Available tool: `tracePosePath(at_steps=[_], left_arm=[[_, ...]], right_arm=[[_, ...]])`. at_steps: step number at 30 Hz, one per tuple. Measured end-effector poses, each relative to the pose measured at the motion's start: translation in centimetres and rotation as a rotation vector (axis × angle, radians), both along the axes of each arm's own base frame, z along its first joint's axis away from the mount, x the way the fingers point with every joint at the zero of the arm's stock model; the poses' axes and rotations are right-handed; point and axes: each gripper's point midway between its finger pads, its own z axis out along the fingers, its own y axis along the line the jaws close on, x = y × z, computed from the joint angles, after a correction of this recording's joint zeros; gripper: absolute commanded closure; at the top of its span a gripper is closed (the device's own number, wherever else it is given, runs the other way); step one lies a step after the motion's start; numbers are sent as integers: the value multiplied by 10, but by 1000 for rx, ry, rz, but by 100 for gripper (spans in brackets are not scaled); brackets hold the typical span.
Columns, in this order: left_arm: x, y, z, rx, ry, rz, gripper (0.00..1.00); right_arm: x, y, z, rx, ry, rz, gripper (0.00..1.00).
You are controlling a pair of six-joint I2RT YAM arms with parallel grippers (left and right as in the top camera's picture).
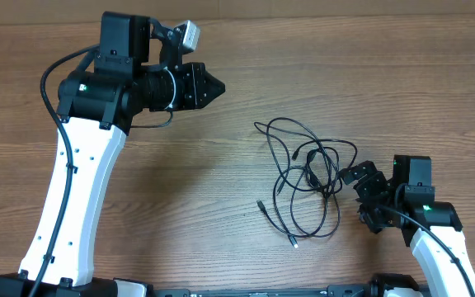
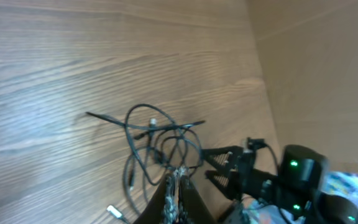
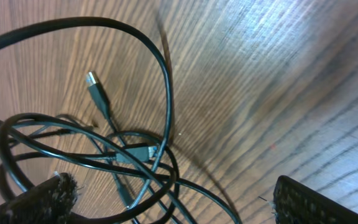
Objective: Untangle cables
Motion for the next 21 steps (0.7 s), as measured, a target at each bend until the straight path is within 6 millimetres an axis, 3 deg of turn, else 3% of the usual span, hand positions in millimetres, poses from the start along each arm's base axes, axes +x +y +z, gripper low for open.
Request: tracePosePath(at_steps=[5, 9, 12, 18, 20, 21], left_arm=[[-17, -2, -18, 103, 16, -62, 96], [-53, -39, -35, 181, -12, -294, 96], [-70, -73, -61, 239, -38, -488, 96], [-53, -115, -142, 442, -56, -617, 91], [-42, -124, -166, 455, -47, -625, 83], [-39, -128, -172, 452, -47, -628, 73]], right_arm=[[5, 2, 3, -2, -34, 29, 0], [8, 1, 4, -6, -47, 35, 0], [8, 1, 4, -7, -49, 35, 0], [8, 2, 4, -6, -49, 36, 0], [8, 1, 4, -9, -50, 41, 0], [8, 1, 4, -8, -51, 41, 0]])
